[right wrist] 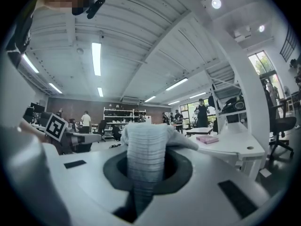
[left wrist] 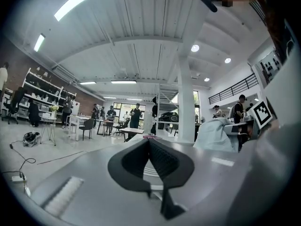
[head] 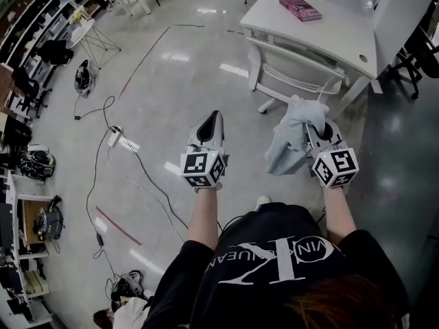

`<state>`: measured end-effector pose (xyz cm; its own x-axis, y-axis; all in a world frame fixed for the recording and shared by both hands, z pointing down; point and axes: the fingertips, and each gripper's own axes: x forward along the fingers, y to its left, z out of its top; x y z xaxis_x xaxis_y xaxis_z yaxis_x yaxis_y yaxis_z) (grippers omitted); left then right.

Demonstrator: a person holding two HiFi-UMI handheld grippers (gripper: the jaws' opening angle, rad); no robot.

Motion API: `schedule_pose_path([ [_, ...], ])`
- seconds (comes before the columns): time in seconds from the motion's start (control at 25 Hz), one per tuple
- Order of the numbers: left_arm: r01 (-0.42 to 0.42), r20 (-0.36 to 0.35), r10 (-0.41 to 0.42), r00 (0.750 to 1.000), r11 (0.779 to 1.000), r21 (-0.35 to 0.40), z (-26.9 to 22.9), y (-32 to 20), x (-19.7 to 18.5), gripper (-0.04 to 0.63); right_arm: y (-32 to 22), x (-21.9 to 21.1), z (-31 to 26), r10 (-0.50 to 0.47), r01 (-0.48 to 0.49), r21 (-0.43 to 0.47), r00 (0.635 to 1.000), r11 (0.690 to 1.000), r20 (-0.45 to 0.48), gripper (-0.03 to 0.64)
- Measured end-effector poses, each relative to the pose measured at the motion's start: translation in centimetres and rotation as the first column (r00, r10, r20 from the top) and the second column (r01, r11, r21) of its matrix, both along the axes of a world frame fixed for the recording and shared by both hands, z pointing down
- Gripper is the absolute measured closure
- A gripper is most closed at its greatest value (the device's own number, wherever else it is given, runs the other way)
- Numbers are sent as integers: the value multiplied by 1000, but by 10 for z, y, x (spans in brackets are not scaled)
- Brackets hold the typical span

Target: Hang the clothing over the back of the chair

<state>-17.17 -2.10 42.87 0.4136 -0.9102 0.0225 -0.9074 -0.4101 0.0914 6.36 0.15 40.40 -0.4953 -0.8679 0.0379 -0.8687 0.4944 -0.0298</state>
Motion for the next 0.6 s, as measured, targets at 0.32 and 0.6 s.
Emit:
schedule_pose_path([
  [0.32, -9, 1, 9, 1000, 1000, -10, 4, -38, 18, 584, -41, 11, 0, -10, 10, -1, 1000, 1000, -3, 581],
  [0.6, -32, 22, 33, 999, 999, -23, 3, -61, 30, 584, -69, 23, -7, 19, -19, -2, 1000, 1000, -7, 581],
])
